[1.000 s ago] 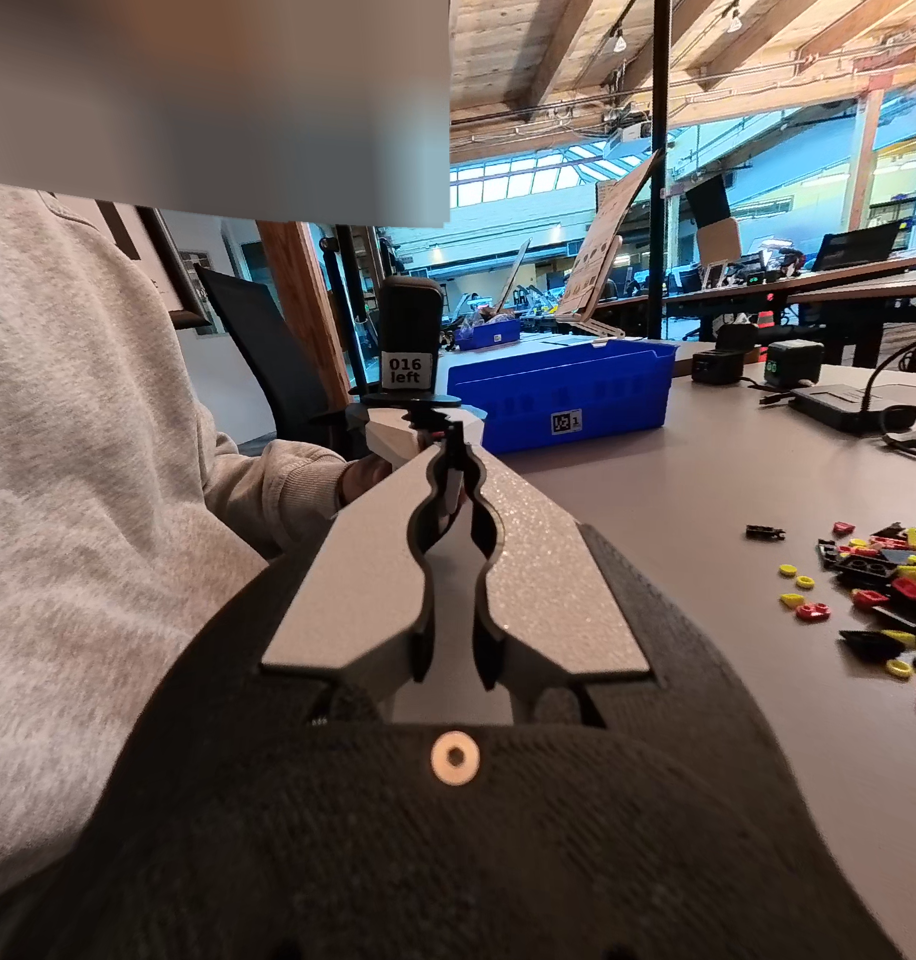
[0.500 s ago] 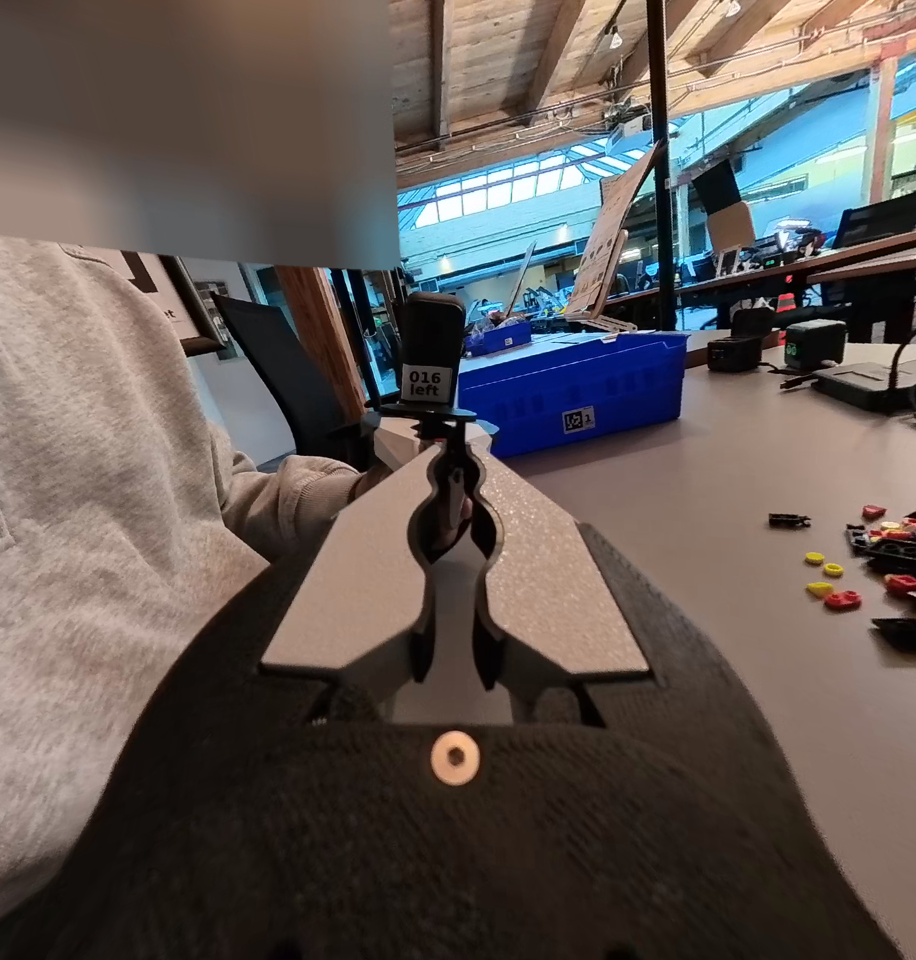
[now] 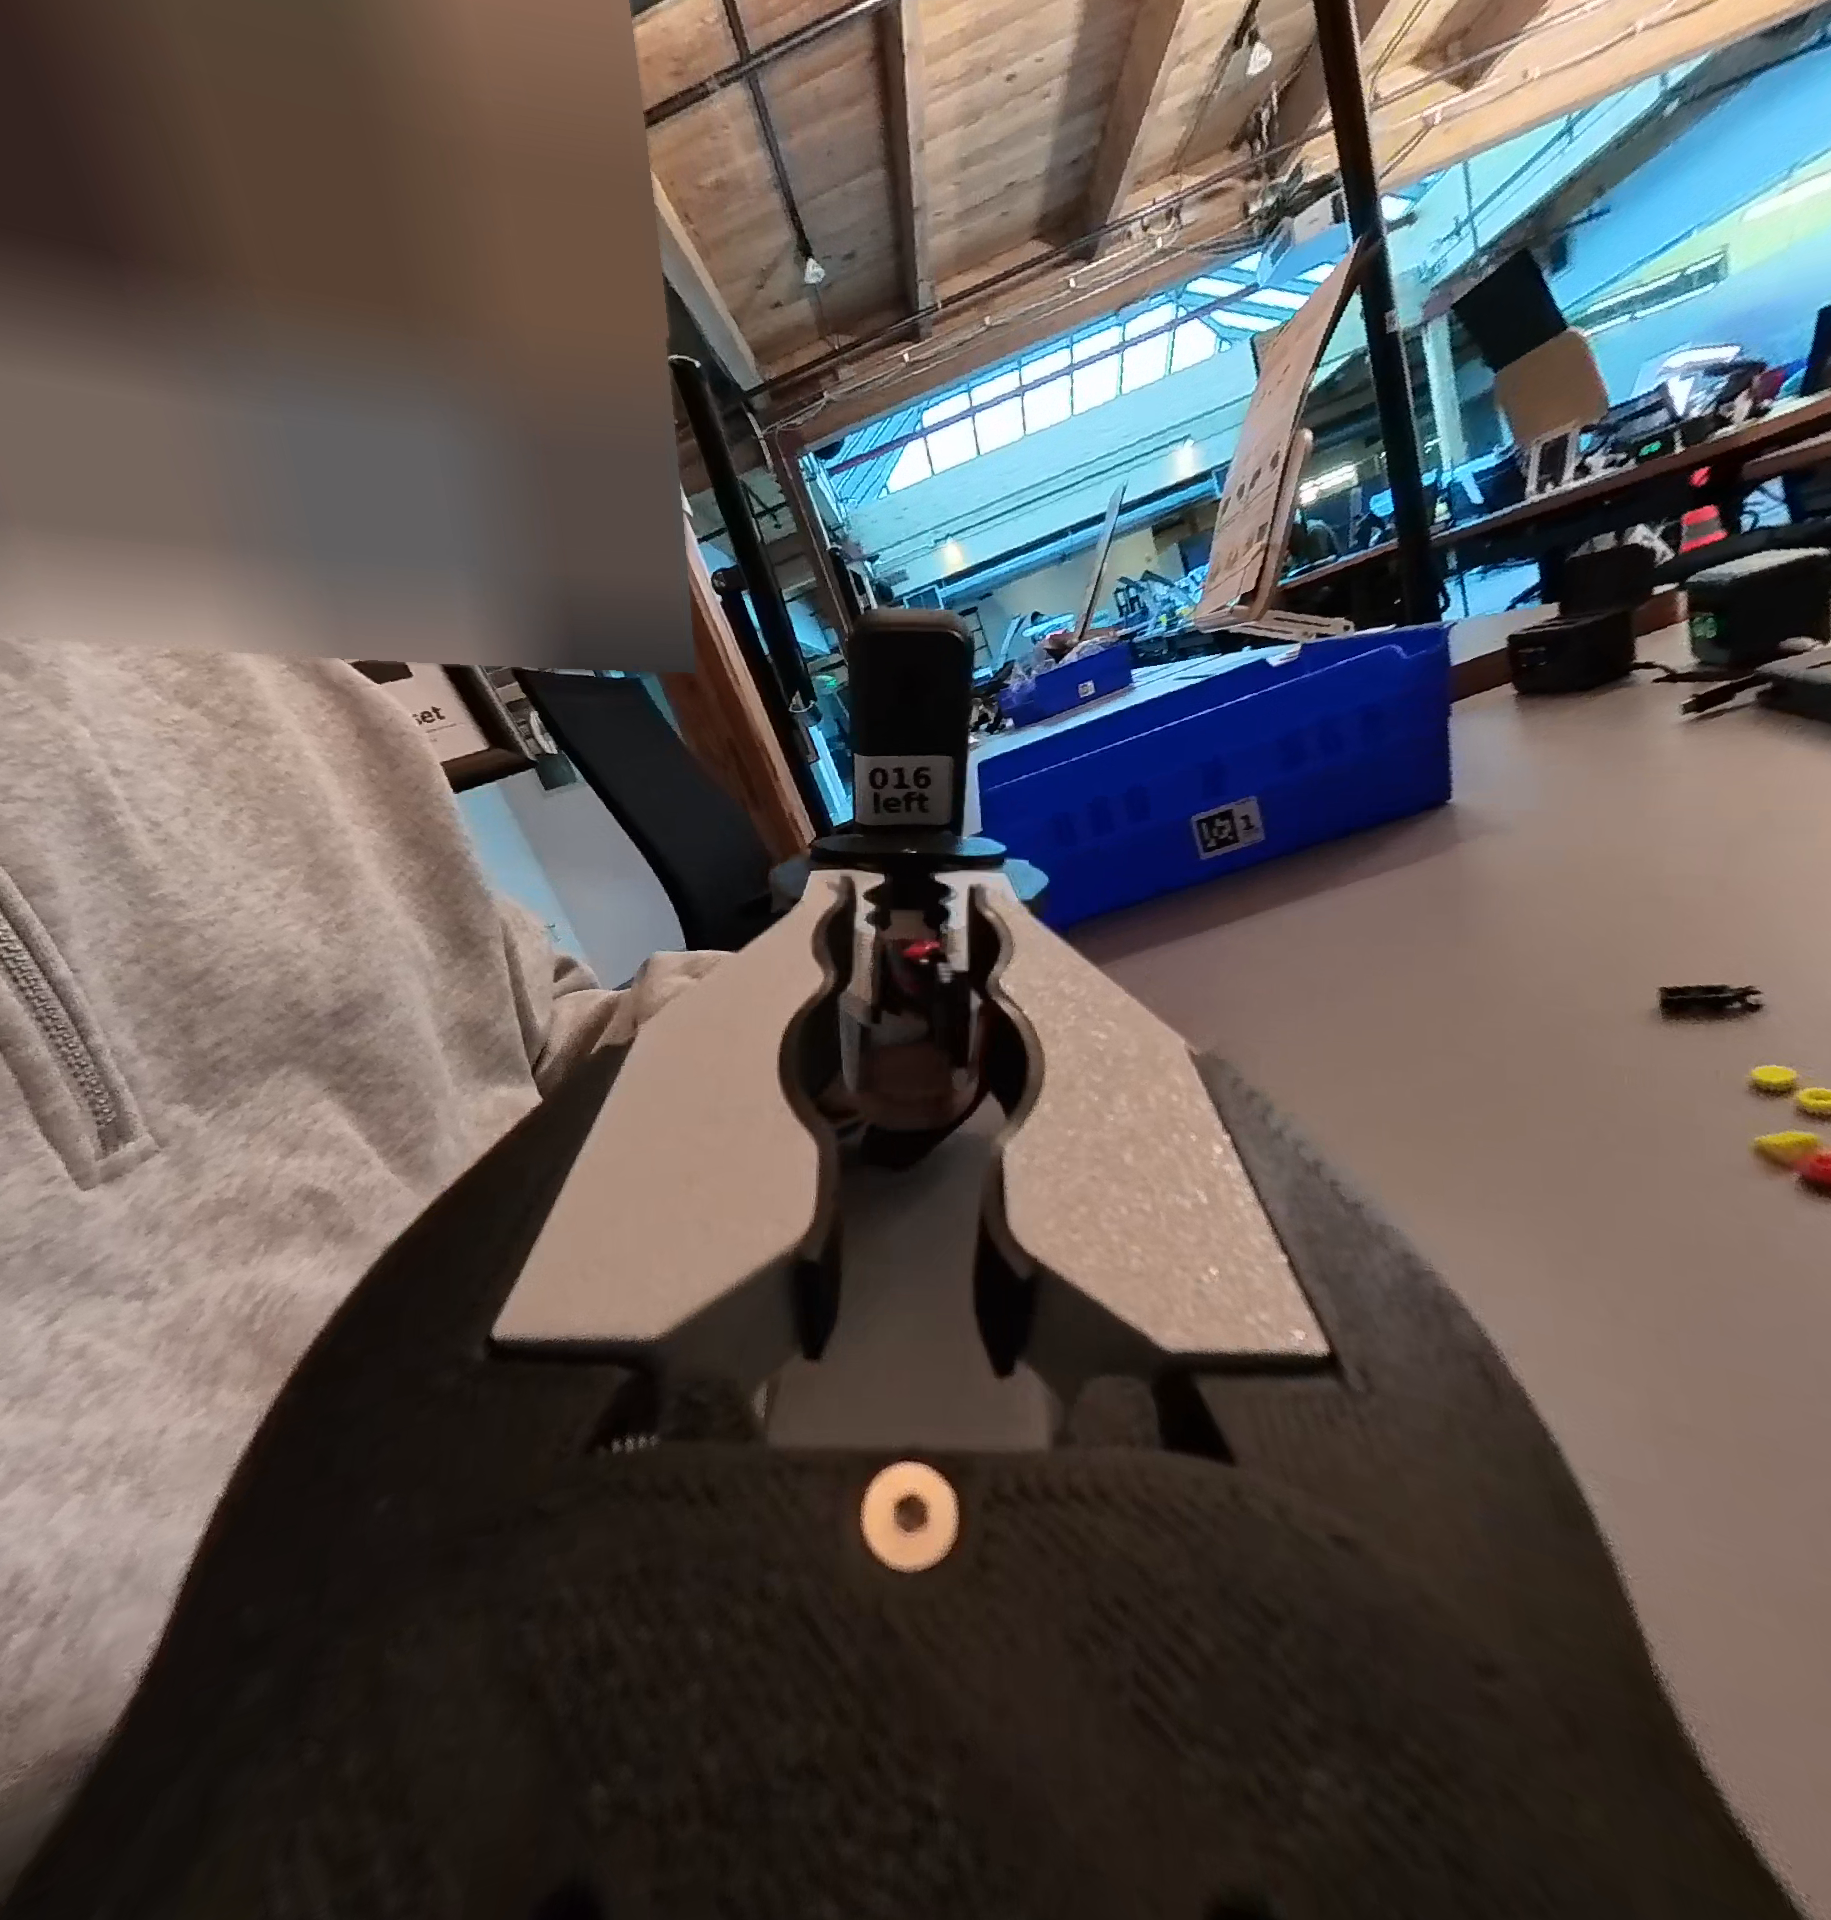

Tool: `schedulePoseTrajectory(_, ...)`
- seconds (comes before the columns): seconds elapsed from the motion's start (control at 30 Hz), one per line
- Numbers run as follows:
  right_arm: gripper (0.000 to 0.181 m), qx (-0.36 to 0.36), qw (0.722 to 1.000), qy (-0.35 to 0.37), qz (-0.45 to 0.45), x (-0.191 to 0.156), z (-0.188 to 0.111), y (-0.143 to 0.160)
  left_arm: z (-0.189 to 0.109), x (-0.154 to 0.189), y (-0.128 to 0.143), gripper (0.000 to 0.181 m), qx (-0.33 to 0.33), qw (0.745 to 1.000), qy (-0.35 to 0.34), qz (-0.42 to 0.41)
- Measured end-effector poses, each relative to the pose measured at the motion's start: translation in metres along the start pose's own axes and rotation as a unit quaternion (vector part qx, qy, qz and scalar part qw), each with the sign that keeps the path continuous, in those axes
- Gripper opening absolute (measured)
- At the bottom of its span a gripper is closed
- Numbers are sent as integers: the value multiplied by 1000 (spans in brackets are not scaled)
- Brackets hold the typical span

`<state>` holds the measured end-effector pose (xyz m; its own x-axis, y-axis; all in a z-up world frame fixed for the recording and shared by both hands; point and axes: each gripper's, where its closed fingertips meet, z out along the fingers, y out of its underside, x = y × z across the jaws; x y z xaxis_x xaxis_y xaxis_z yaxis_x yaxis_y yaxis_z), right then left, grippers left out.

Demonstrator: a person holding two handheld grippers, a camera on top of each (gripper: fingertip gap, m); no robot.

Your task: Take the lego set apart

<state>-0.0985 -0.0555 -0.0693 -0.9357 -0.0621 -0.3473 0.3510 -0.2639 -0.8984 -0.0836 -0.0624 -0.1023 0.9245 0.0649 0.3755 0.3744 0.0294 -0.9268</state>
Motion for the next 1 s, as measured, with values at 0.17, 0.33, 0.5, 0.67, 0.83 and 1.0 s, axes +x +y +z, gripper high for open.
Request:
schedulePoseTrajectory(0.17,0,-15,999,26,20,8,-1,3,1,1,-1,12,5,1000,10,-12)
schedulePoseTrajectory(0.33,22,-13,998,63,5,25,-9,1,1,-18,5,13,-16,998,-41,-39)
schedulePoseTrajectory(0.5,38,-148,961,114,-204,30,-19,21,3,-27,35,13,-75,971,-3,-225)
schedulePoseTrajectory(0.67,32,-303,914,115,-244,36,-24,71,6,-26,45,13,-97,959,-1,-268)
schedulePoseTrajectory(0.83,14,-350,893,117,-259,39,-24,89,3,-29,53,13,-127,957,-17,-260)
schedulePoseTrajectory(1.0,14,-388,890,113,-211,40,-32,100,-5,-34,58,56,-176,971,-53,-153)
